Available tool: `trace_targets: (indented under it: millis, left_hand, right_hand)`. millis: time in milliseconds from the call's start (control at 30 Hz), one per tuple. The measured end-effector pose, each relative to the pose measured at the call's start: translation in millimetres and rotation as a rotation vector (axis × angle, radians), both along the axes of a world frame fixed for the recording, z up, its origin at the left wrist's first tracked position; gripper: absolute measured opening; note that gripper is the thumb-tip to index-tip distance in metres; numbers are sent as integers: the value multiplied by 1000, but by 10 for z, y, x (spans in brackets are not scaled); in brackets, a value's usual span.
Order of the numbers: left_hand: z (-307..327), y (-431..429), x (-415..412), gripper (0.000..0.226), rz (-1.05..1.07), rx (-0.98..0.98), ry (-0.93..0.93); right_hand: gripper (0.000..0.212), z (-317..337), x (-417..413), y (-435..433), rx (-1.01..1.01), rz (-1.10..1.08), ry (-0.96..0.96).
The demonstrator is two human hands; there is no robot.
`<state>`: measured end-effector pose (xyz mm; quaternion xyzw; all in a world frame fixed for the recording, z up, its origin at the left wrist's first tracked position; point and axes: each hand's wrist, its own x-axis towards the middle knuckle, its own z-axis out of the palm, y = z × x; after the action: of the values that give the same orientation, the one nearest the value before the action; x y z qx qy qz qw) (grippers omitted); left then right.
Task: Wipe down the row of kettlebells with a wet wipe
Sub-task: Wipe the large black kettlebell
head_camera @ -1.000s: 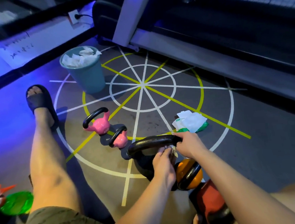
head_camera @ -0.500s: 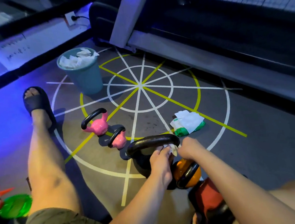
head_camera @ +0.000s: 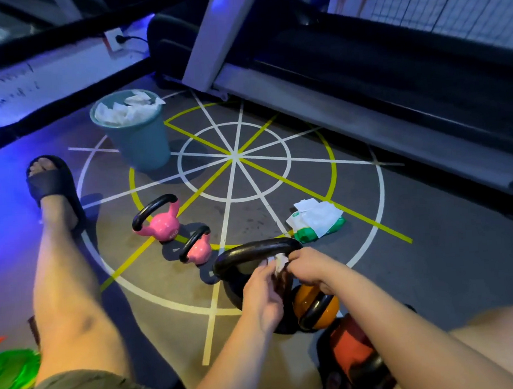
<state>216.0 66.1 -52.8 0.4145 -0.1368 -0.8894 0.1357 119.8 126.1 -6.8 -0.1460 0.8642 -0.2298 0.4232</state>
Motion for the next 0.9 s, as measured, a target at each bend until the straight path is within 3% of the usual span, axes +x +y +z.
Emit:
trace_targets:
  millis: [133, 300, 467, 600, 700, 800, 833, 900]
  left_hand:
    - [-66, -324, 184, 27, 121, -12, -95]
    - [-74, -203, 165, 12, -65, 33, 5]
    - [-85, -367, 276, 14, -108, -90, 16]
    - [50, -553, 424, 14, -279, -228, -61]
    - [44, -848, 686, 14, -407, -566, -246]
    - [-18, -1281, 893, 13, -482, -1297, -425]
    - [-16, -1411, 932, 16, -529, -1505, -424]
    - [50, -1580, 925, 29, -687, -1768, -371]
  right_hand:
    - [24, -86, 119, 70, -188, -249, -229]
    - [30, -40, 369, -89, -304, -378, -383]
    - [23, 6, 447, -138, -308, -433, -408]
    - [16, -150, 708, -408, -510, -827, -524]
    - [18, -265, 838, -591, -725, -1113, -615]
    - [35, -406, 754, -503, -1004, -1498, -735]
    - [38, -447, 688, -464, -984, -1493, -642]
    - [29, -591, 615, -392, -1080, -1517, -698]
